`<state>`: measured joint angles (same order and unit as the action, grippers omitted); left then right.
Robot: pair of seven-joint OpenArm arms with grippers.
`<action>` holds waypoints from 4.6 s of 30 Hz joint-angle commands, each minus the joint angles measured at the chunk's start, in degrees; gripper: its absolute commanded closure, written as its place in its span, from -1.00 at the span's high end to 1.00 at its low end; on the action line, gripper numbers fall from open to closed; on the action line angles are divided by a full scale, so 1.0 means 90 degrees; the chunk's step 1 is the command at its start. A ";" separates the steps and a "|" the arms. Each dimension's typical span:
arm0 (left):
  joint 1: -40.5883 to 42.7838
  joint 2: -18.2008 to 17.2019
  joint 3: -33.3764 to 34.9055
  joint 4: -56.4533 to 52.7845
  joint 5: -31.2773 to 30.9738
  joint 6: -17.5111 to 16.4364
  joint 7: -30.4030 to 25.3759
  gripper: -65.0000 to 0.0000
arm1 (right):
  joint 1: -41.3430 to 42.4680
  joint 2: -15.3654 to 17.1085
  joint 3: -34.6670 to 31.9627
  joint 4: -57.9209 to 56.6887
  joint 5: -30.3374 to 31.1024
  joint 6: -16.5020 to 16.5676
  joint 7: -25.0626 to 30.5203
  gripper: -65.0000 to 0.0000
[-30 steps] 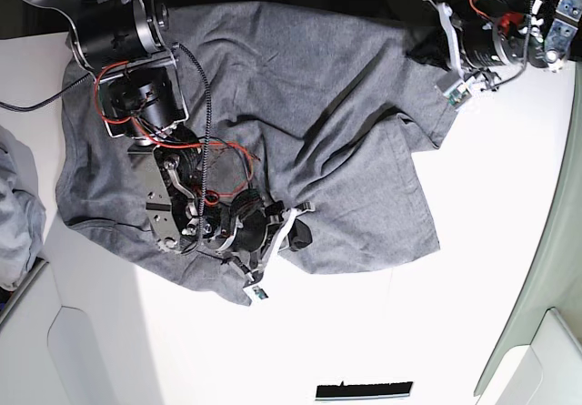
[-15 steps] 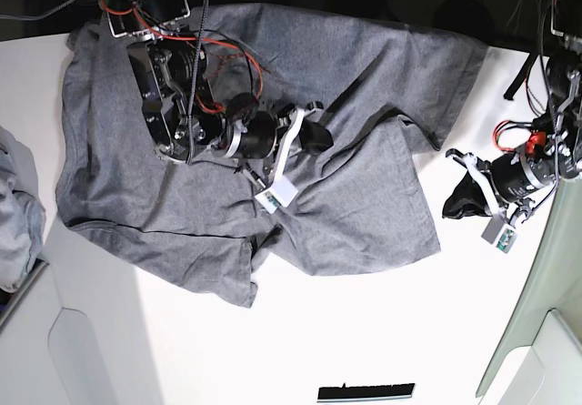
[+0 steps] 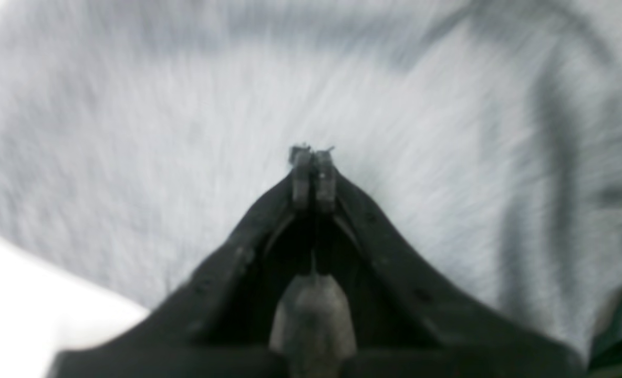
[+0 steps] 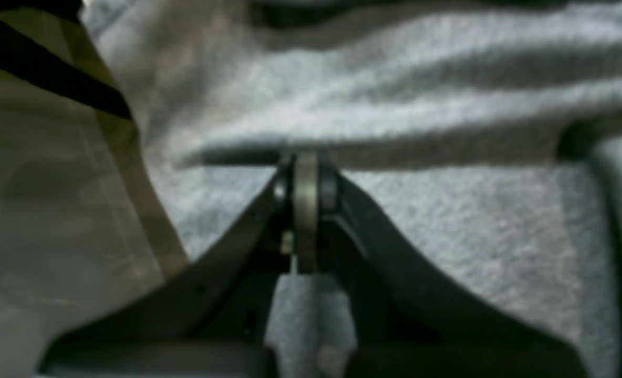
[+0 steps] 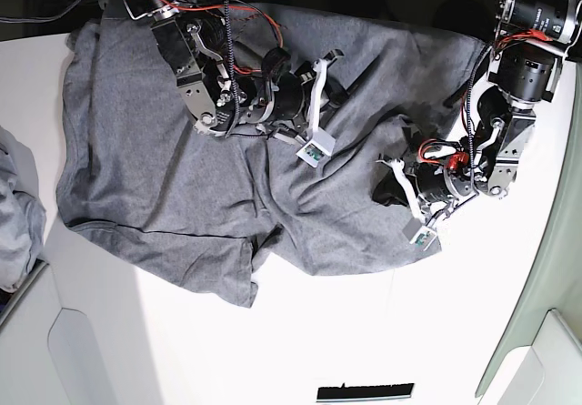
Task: Layout the t-shirt on the table in an organized manner, then fold the t-shirt properly
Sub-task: 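Sweep the right gripper across the shirt toward the hem, then smooth the shirt hem with both grippers pressing on the cloth, then pinch the shirt edges with both grippers and pull them outward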
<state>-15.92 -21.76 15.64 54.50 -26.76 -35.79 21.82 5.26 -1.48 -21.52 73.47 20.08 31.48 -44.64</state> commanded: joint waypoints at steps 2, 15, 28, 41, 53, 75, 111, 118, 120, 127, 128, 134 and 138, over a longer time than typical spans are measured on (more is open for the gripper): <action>-0.0197 -0.0036 -0.0036 -0.0238 0.0226 0.0032 -0.0124 -1.00 | 0.0075 -0.0044 -0.0005 0.0005 0.0124 0.0000 0.0070 -1.00; -0.1763 0.0002 0.0136 -0.1812 0.1290 0.0763 -0.1059 -1.00 | -0.0408 -0.0029 -0.0012 -0.0032 0.0508 0.0032 -0.0211 -1.00; -0.2450 -0.0163 0.1020 -0.1773 0.1134 0.0826 -0.0573 -1.00 | -0.0333 -0.0027 0.0284 0.0571 0.0398 0.0024 0.0335 -1.00; -0.1678 -0.0488 0.1020 -0.1149 0.0639 0.0520 -0.0209 -1.00 | 0.1520 0.0510 0.2421 0.0083 -0.0551 -0.0078 0.0896 -1.00; -0.1260 -0.0457 0.1020 -0.1144 0.0522 0.0493 -0.0206 -1.00 | 0.3155 0.0493 0.1508 -0.2793 -0.1566 -0.1005 0.2509 -0.13; -0.0916 -0.0461 0.1020 -0.1144 0.0522 0.0330 -0.0002 -1.00 | 0.3189 -0.0010 0.0794 -0.3898 -0.3264 -0.3371 0.3776 -0.13; -0.0289 -0.0760 0.1020 -0.1144 0.0525 0.0325 -0.0066 -1.00 | 0.3487 0.0799 0.0794 -0.4456 -0.3128 -0.3402 0.4155 -0.75; -0.0289 -0.0799 0.1020 -0.1144 0.0529 0.0323 -0.0063 -1.00 | 0.3507 0.0801 0.0794 -0.4381 -0.3572 -0.3407 0.4580 -1.00; -0.0289 -0.0850 0.1020 -0.1144 0.0529 0.0296 -0.0063 -1.00 | 0.3507 0.0833 0.0794 -0.4267 -0.3623 -0.3434 0.4605 -1.00; -0.0233 -0.1086 0.1020 -0.1144 0.0527 0.0185 -0.0066 -1.00 | 0.3716 0.1226 0.0794 -0.4044 -0.3636 -0.3483 0.4605 -1.00; -0.0219 -0.1117 0.1020 -0.1144 0.0527 0.0185 -0.0066 -1.00 | 0.3781 0.1316 0.0797 -0.4044 -0.3633 -0.3483 0.4605 -1.00; -0.0097 -0.1202 0.1020 -0.1144 0.0534 0.0180 -0.0063 -1.00 | 0.4029 0.1885 0.1139 -0.4044 -0.3507 -0.3483 0.4602 -1.00; -0.0100 -0.1197 0.1022 -0.1144 0.0529 0.0182 -0.0068 -1.00 | 0.4022 0.2091 0.1887 -0.4044 -0.3070 -0.3478 0.4605 -0.48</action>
<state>-17.74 -31.59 24.51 44.91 -26.11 -35.62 14.90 39.35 16.58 -4.58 35.99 -7.51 0.71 -4.60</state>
